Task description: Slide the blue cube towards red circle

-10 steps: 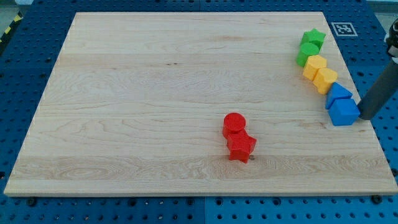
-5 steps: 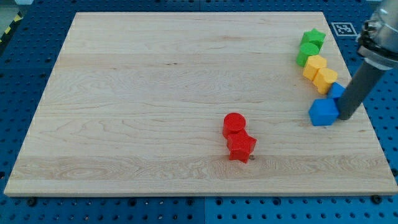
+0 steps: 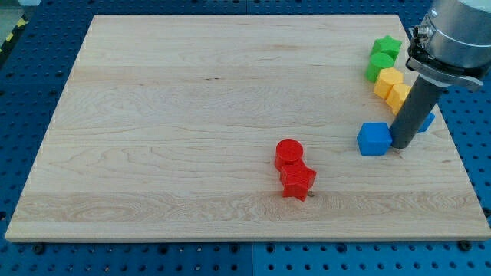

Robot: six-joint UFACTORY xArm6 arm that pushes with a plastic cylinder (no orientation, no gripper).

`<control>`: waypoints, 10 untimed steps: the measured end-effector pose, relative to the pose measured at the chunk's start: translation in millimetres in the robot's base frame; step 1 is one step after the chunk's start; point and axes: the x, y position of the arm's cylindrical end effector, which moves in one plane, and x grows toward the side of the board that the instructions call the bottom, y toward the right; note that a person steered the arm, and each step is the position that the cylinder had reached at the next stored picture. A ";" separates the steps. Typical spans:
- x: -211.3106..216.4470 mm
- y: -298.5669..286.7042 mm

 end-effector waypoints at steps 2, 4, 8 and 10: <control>0.0 -6.0; 0.0 -10.5; -17.7 -98.8; -24.5 -98.8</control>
